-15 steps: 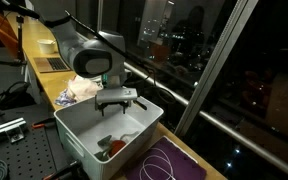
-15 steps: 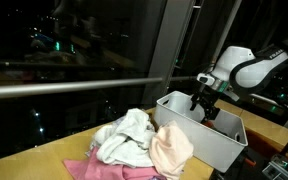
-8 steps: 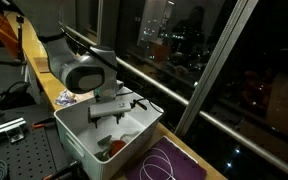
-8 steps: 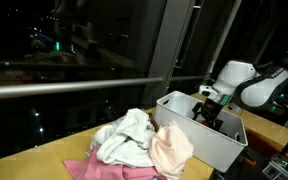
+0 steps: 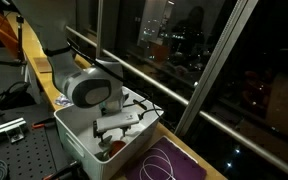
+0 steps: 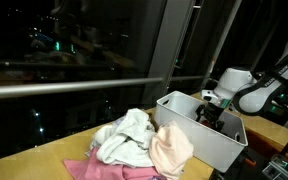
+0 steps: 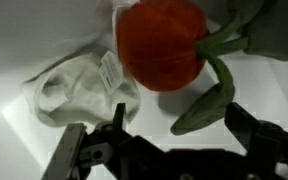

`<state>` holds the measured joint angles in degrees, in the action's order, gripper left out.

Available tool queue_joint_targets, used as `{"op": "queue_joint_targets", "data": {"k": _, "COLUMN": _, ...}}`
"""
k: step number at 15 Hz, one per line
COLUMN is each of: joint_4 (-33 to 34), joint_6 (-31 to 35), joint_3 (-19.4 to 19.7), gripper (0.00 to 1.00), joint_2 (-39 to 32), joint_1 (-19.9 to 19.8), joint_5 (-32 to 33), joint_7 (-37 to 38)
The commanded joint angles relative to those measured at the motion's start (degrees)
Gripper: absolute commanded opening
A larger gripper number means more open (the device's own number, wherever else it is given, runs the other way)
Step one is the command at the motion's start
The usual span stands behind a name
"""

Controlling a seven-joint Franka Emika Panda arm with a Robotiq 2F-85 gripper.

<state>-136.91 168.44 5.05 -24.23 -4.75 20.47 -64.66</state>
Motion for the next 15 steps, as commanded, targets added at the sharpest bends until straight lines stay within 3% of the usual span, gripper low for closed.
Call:
{"op": "queue_joint_targets", "data": {"k": 1, "joint_4": 3.7, "joint_6": 0.6, "joint_3": 1.0, "gripper": 1.00, "joint_2": -3.0, "joint_1": -0.4, "joint_5": 2.4, "joint_7": 1.0}}
{"op": "queue_joint_targets", "data": {"k": 15, "joint_4": 18.9, "joint_6": -8.4, "joint_3": -3.3, "gripper": 1.00, "joint_2": -10.6, "joint_1": -2.8, "joint_5": -0.5, "joint_7": -0.3}}
